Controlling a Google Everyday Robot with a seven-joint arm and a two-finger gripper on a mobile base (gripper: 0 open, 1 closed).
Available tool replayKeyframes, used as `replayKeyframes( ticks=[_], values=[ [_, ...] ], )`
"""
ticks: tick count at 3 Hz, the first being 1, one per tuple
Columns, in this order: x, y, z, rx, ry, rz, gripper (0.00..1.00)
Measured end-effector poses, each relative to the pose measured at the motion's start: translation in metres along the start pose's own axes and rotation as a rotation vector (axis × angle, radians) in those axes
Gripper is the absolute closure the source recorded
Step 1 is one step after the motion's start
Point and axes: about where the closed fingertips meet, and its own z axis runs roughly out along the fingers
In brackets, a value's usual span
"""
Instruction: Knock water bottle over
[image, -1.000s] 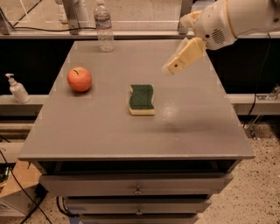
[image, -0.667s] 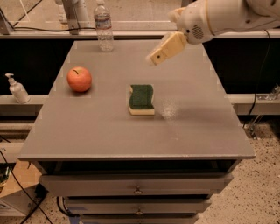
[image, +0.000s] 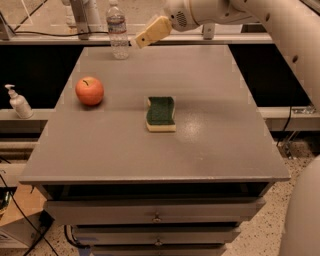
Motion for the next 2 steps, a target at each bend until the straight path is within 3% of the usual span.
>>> replayKeyframes(
  ticks=[1, 2],
  values=[
    [0.001, -0.002, 0.005, 0.008, 0.002, 0.007, 0.00],
    [0.005, -0.016, 0.035, 0.029, -0.017, 0.029, 0.00]
  ],
)
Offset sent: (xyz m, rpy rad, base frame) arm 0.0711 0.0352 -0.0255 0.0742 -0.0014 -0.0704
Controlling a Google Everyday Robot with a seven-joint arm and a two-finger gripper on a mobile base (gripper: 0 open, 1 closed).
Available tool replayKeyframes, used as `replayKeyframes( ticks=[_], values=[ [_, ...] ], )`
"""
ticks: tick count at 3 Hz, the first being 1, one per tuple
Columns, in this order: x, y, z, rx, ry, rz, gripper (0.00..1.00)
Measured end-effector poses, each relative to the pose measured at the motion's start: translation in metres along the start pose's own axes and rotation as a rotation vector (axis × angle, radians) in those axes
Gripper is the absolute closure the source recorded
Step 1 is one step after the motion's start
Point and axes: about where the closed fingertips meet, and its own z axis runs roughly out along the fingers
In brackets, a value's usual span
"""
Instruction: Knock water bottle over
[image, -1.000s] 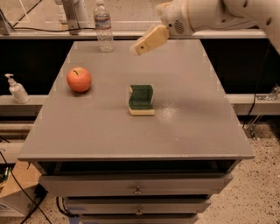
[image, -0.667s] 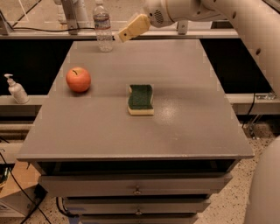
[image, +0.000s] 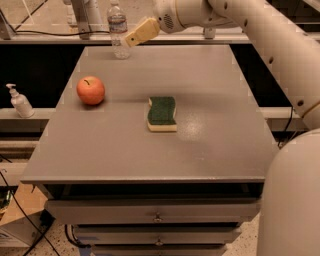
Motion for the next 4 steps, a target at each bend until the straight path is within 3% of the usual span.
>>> replayKeyframes(
  ticks=[4],
  values=[
    [0.033, -0.032, 0.117, 0.115, -0.117, 0.208, 0.00]
  ],
)
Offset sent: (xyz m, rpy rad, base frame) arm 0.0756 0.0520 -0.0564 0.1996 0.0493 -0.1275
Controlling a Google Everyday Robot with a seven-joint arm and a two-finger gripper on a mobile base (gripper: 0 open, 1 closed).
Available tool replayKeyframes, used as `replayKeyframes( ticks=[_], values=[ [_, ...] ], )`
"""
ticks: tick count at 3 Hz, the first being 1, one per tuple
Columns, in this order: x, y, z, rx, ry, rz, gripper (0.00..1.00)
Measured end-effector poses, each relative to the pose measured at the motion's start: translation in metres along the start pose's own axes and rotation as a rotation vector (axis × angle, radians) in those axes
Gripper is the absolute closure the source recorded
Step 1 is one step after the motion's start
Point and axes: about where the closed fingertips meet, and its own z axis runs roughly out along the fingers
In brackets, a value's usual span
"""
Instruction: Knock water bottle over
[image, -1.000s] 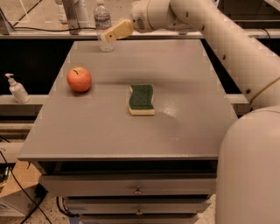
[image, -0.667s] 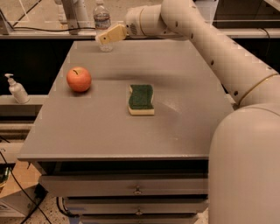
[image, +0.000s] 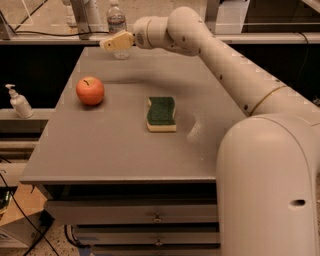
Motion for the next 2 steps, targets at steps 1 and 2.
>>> replayKeyframes(
  ticks=[1, 2],
  values=[
    [0.004, -0.007, 0.021, 0.029, -0.006, 0.029, 0.00],
    [0.006, -0.008, 0.039, 0.041, 0.002, 0.040, 0.00]
  ],
)
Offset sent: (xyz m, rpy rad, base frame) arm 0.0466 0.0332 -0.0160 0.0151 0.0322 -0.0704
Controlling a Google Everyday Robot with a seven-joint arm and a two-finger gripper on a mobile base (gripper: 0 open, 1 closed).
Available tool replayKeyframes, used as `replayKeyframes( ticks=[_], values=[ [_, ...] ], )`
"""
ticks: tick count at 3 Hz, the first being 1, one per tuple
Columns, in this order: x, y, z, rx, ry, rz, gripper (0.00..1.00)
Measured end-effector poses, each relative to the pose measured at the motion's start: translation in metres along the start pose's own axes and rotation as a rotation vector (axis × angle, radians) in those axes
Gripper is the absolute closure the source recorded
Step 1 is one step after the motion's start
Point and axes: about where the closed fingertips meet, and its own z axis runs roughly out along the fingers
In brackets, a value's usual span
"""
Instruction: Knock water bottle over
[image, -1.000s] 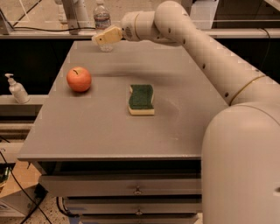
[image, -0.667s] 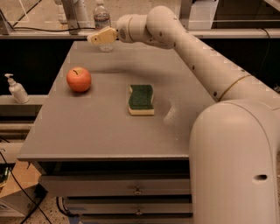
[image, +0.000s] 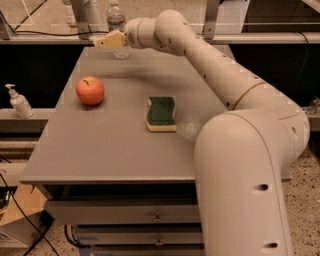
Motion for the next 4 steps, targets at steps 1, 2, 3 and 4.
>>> replayKeyframes(
  ticks=[1, 2, 3, 4],
  values=[
    [-0.002, -0.002, 0.015, 0.006, -0.005, 0.005, 0.00],
    [-0.004, -0.009, 0.025, 0.019, -0.020, 0.019, 0.18],
    [0.001, -0.020, 0.025, 0.046, -0.025, 0.031, 0.41],
    [0.007, -0.031, 0.008, 0.078, -0.027, 0.030, 0.64]
  ],
)
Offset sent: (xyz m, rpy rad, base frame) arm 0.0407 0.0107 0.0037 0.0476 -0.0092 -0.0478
